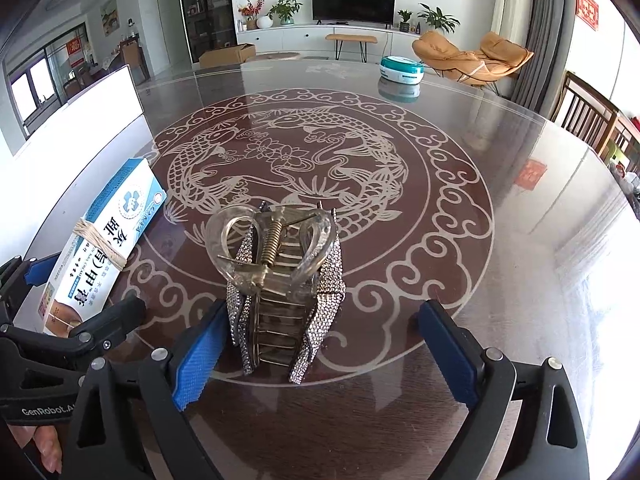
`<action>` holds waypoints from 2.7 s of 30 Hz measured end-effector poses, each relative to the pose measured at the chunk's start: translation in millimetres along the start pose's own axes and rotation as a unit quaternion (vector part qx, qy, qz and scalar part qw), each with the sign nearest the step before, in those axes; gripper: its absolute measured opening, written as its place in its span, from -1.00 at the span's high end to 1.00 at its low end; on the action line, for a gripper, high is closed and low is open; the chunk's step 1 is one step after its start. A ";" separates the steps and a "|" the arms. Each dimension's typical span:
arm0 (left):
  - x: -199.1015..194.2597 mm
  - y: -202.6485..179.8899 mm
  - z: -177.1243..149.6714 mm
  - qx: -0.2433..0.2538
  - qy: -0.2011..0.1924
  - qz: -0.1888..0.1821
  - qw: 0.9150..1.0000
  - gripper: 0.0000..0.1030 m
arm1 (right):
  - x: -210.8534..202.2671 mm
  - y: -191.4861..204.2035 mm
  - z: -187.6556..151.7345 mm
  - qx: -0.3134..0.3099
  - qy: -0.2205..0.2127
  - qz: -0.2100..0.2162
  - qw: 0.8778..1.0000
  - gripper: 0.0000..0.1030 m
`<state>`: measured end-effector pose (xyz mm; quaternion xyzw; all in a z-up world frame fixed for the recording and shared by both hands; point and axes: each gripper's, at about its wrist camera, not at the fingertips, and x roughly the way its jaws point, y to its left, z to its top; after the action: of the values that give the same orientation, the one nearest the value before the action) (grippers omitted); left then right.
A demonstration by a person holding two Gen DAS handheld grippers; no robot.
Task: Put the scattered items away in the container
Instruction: 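Carry the box in the left gripper and hair clip in the right toward the container, then lower the hair clip and box into the container and open both grippers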
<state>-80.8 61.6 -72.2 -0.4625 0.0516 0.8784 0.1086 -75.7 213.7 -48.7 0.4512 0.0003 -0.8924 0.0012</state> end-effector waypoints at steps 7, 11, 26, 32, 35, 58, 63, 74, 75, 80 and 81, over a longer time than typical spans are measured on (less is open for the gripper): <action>-3.0 3.6 -5.7 0.023 0.006 -0.010 1.000 -1.00 | 3.4 1.1 -1.3 -0.003 0.012 0.002 1.000 -1.00; 1.6 3.2 4.5 0.048 0.040 -0.024 0.998 -1.00 | 7.7 2.2 8.2 -0.021 0.036 0.020 0.999 -0.99; -2.6 7.6 35.8 0.054 0.039 -0.058 0.996 0.49 | 1.4 -5.4 24.6 -0.034 0.030 0.036 0.998 -0.04; -38.6 17.7 26.0 0.045 0.005 -0.068 0.997 0.50 | -37.8 -25.0 11.1 0.006 -0.006 0.066 0.998 -0.04; -54.8 22.6 23.5 0.040 -0.008 -0.075 0.996 0.50 | -47.7 -29.0 2.3 0.015 -0.007 0.079 0.997 -0.04; -210.1 335.0 12.8 -0.148 -0.093 0.040 0.984 0.50 | -123.7 250.8 112.1 -0.115 -0.061 0.308 0.943 -0.04; -187.4 397.0 -19.6 -0.197 -0.053 0.074 0.976 0.50 | -116.7 360.6 113.9 -0.180 -0.040 0.348 0.919 -0.04; -150.8 423.5 -45.0 -0.232 -0.006 0.097 0.968 0.10 | -52.7 453.9 73.8 -0.262 0.041 0.312 0.912 -0.60; -153.3 422.3 -45.5 -0.232 -0.010 0.101 0.967 -0.43 | -53.3 452.6 73.4 -0.262 0.039 0.317 0.911 -1.00; -179.9 409.1 -42.0 -0.223 -0.044 0.141 0.964 -0.97 | -67.8 421.5 92.9 -0.245 0.003 0.303 0.921 -0.99; -184.4 405.7 -39.8 -0.222 -0.047 0.147 0.963 -0.97 | -73.2 412.4 98.0 -0.237 -0.010 0.299 0.924 -0.99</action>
<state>-44.5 -366.3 53.2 -0.4207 -0.0824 0.8948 -0.1244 -110.2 -198.7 68.6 0.4082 0.0774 -0.8288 0.3748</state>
